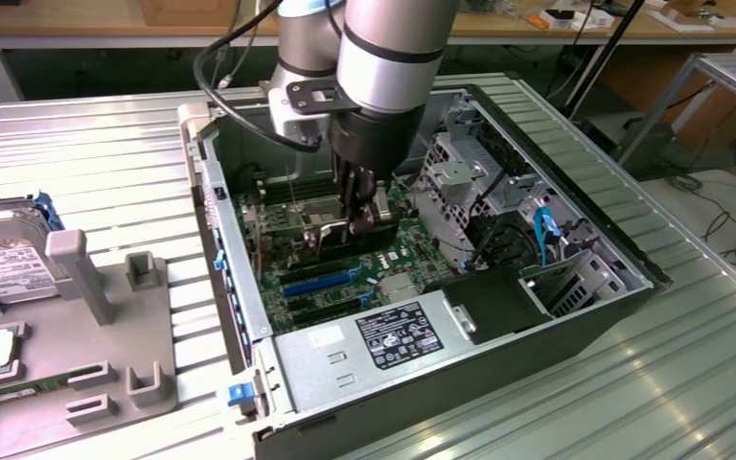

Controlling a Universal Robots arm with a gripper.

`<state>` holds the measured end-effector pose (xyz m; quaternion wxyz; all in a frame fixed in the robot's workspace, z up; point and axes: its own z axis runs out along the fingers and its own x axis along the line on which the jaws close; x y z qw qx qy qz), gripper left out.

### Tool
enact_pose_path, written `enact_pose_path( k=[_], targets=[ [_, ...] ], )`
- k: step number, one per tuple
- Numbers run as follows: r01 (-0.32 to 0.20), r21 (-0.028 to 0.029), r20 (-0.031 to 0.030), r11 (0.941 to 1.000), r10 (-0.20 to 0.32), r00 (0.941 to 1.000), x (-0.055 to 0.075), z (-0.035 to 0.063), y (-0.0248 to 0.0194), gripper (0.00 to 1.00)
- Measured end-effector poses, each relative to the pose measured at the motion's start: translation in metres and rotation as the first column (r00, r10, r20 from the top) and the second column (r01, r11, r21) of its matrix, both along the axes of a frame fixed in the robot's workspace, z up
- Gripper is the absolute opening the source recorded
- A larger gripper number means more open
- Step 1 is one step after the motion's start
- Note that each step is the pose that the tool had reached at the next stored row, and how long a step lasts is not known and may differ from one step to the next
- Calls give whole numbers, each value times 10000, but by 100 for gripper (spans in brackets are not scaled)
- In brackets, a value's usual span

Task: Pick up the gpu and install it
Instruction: 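Insert the gpu into the slot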

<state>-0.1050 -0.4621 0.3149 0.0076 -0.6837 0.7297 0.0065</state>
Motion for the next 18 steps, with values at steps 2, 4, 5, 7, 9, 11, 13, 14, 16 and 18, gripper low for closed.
enact_pose_path(
  k=[2, 4, 5, 7, 9, 11, 13, 14, 16, 18],
  targets=[
    [1, 0, 8, 10000, -1, 10000, -16, -35, 0, 27],
    [1, 0, 19, 10000, -1, 10000, -30, -68, 0, 27],
    [0, 0, 27, 10000, 0, 10000, -37, -84, 0, 27],
    [1, 1, 38, 10000, -1, 10000, -46, -111, 0, 27],
    [0, 2, 40, 10000, 0, 10000, -51, -157, 0, 27],
    [0, 4, 42, 10000, 0, 10000, -54, -199, 0, 27],
    [0, 2, 40, 10000, 0, 10000, -55, -232, 0, 27],
    [0, 4, 41, 10000, 0, 10000, -55, -256, 0, 27],
    [0, 6, 43, 10000, 0, 10000, -55, -281, 0, 27],
    [0, 7, 43, 10000, 0, 10000, -56, -300, 0, 27]
  ],
)
